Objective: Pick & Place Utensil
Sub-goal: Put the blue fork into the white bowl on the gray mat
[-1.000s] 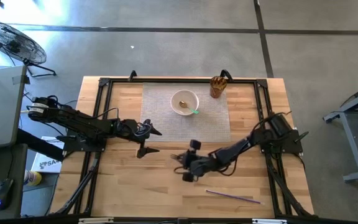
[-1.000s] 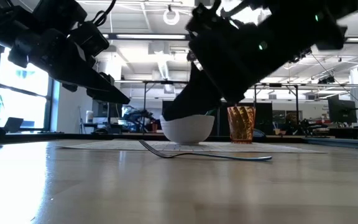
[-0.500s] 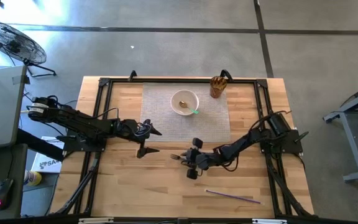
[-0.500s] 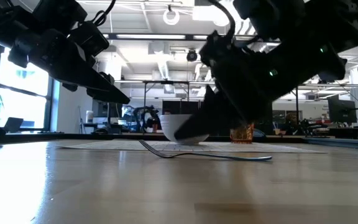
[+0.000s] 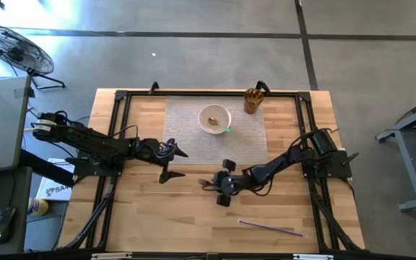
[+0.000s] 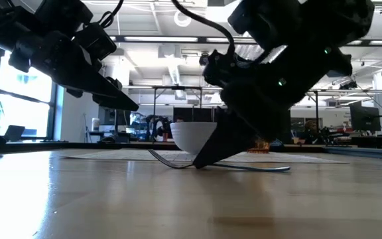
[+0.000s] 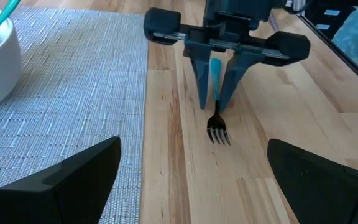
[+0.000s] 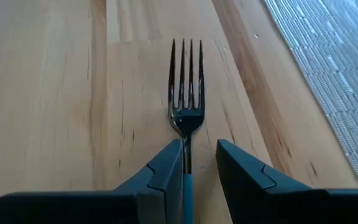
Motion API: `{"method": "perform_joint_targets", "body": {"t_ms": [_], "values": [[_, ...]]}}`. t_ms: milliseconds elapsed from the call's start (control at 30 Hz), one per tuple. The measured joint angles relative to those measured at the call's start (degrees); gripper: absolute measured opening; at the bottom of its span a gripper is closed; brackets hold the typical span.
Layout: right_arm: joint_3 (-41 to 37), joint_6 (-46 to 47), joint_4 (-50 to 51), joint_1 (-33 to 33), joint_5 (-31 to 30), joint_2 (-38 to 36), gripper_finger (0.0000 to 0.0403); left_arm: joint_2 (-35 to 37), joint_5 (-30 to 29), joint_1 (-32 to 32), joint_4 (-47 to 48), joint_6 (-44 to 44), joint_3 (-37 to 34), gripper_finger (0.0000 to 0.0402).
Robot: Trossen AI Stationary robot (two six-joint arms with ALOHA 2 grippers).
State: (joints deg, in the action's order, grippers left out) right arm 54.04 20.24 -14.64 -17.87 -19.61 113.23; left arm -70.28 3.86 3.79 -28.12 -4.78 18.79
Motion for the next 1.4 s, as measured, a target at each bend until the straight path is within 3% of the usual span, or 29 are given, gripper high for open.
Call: {"method": "perform_joint_targets", "body": {"t_ms": [367,700,933,1100,1400], "values": [[0.1,3.6,0.2,0.1,0.1,0.1,0.0092,0.0,0.0,0.0,0.0,0.0,0.0,0.0399],[0.2,6.5,-0.4,0.3,0.4,1.7,0.0009,0.0,0.0,0.0,0.0,0.0,0.0,0.0399],[0.2,6.6,0.9,1.0,0.8,0.7,0.0017,0.0,0.0,0.0,0.0,0.0,0.0,0.0399],[2.2,4.7,9.0,2.6,1.3,-2.9,0.0008,0.0,0.0,0.0,0.0,0.0,0.0,0.0399],[14.3,-0.8,27.3,6.6,0.9,-8.5,0.0006,0.0,0.0,0.0,0.0,0.0,0.0,0.0399]]}}
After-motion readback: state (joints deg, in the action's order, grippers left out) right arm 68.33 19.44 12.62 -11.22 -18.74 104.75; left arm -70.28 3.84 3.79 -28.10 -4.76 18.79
